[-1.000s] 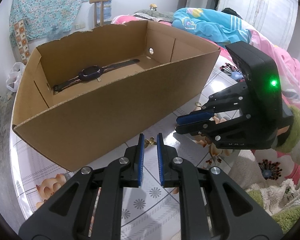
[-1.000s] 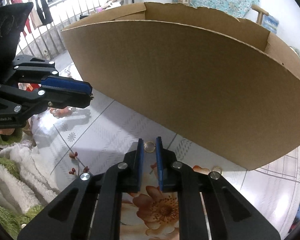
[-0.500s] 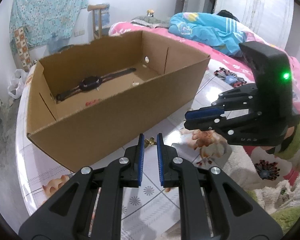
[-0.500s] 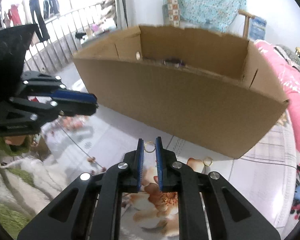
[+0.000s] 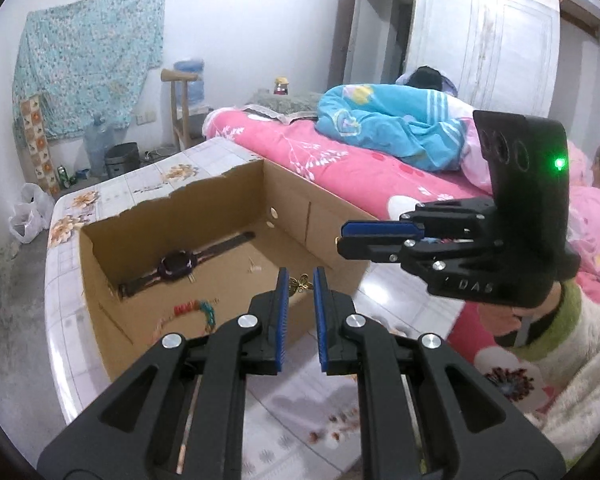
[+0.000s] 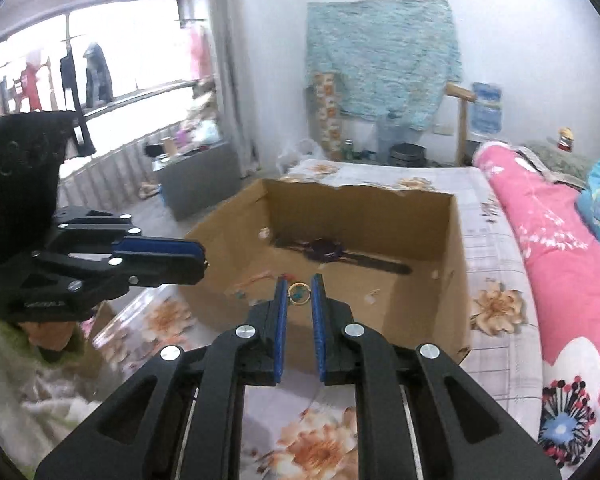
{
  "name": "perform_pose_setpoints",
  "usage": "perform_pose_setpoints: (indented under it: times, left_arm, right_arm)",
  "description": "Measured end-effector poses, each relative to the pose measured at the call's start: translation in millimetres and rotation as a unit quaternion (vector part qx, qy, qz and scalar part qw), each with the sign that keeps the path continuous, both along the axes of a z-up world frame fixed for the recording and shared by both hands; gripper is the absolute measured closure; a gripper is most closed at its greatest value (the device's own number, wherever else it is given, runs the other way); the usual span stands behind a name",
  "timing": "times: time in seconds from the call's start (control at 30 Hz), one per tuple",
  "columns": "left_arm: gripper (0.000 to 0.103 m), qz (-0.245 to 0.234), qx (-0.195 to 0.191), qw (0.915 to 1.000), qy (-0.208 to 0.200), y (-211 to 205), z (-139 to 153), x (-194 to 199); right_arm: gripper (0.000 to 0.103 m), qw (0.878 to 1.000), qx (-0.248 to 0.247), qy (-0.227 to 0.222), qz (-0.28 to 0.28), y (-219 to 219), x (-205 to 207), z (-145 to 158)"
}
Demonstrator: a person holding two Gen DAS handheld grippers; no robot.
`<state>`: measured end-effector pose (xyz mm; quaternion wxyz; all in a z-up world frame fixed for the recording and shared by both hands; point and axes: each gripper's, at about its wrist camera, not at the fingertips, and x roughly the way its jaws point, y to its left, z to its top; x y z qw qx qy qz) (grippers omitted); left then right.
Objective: Organize jewelry
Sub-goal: 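Carry both held pieces over the box, lower them in and open both grippers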
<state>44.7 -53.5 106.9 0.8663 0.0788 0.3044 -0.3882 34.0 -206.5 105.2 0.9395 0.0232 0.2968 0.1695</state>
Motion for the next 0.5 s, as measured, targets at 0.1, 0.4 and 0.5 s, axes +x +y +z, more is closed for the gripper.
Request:
perform_pose_setpoints:
  times: [0.1, 0.4, 0.5]
  left_arm:
    - [0.092, 0.017, 0.023, 0.9992, 0.028, -15.8, -8.9, 32.9]
    - [0.092, 0.056, 0.070, 0.9866, 0.136, -42.2, -45.9, 128.5]
    - [0.092, 0.071, 0.086, 0.9815, 0.156, -48.3, -53.4, 149.2]
  right_arm:
    - [0.091, 0.999, 0.006, 0.026, -0.025, -7.1, 19.2, -8.9]
    - [0.091, 0.993, -0.004, 0.095, -0.069, -11.2, 70.4, -35.0]
    - [0.091, 0.992, -0.016, 0.105, -0.071, -8.7, 77.6, -38.9]
